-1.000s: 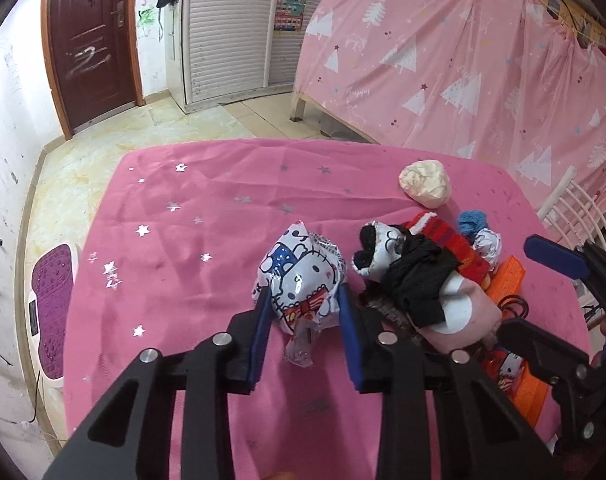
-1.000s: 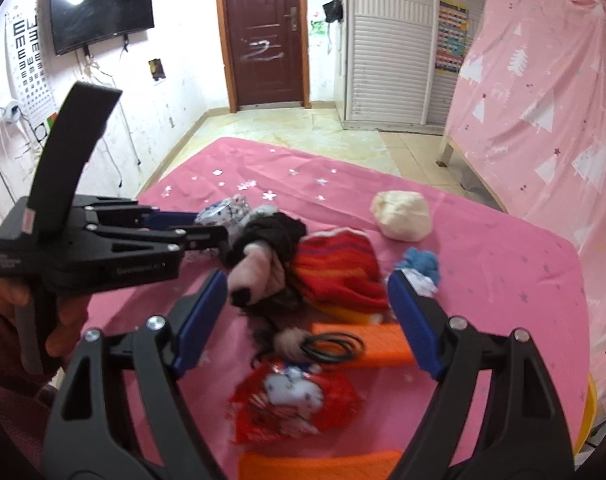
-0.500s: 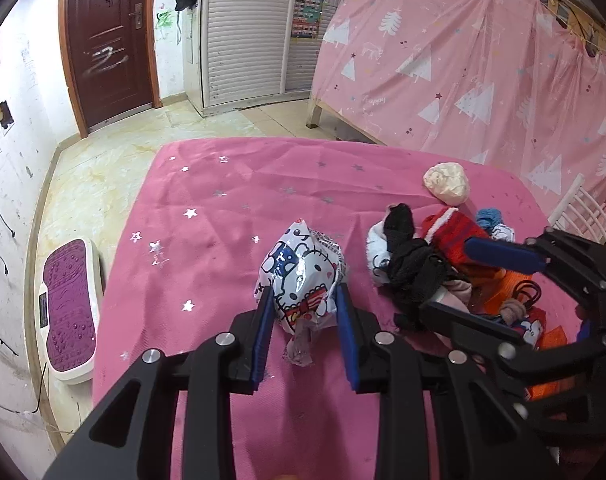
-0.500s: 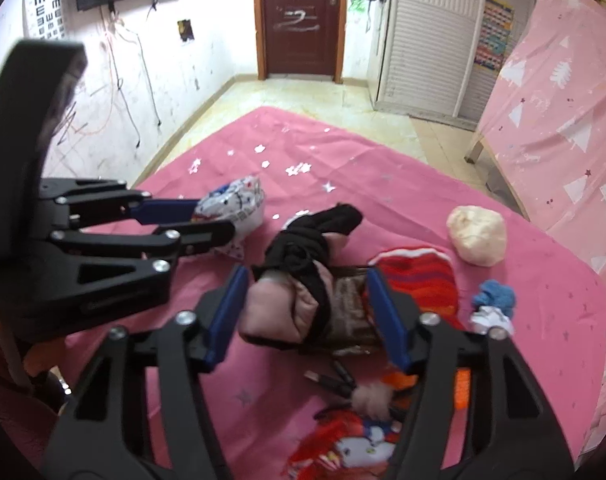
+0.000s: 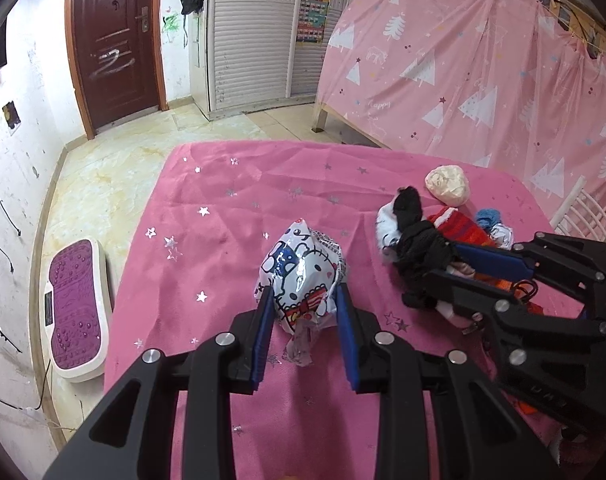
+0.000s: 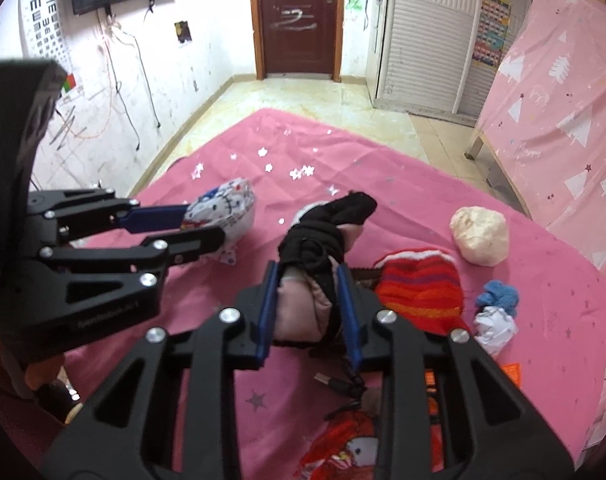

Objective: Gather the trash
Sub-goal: 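Grasp the Hello Kitty bag with the left tool while the right tool grasps the black cloth, then carry the bag and black cloth to the yellow bin and release both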

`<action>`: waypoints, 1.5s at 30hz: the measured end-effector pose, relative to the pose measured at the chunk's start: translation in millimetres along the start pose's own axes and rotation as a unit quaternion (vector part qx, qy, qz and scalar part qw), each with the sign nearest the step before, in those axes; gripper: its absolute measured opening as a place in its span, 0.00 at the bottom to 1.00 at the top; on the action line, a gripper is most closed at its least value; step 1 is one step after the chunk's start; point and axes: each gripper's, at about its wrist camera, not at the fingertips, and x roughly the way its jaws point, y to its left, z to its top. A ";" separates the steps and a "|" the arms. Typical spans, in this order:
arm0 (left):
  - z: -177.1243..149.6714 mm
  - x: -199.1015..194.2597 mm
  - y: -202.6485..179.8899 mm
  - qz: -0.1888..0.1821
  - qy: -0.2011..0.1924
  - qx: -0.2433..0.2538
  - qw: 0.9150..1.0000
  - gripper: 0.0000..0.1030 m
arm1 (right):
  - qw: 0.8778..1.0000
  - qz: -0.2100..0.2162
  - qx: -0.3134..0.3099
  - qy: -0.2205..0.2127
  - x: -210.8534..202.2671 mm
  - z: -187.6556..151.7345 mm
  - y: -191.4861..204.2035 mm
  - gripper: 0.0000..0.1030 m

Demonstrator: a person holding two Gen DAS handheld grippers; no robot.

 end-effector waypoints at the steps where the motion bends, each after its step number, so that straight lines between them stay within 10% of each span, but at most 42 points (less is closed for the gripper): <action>1: 0.2 -2.2 -0.8 0.002 -0.003 0.001 1.000 0.23 | 1.000 -0.001 0.003 -0.007 -4.4 1.0 -2.5 0.26; 17: 18.9 -28.7 -64.8 0.010 -0.031 0.052 0.998 0.24 | 0.995 -0.018 0.066 -0.070 -58.9 -21.3 -62.6 0.26; 45: 35.4 -25.2 -284.7 -0.043 -0.041 0.193 0.979 0.24 | 0.957 -0.122 0.219 -0.149 -161.3 -138.9 -229.0 0.27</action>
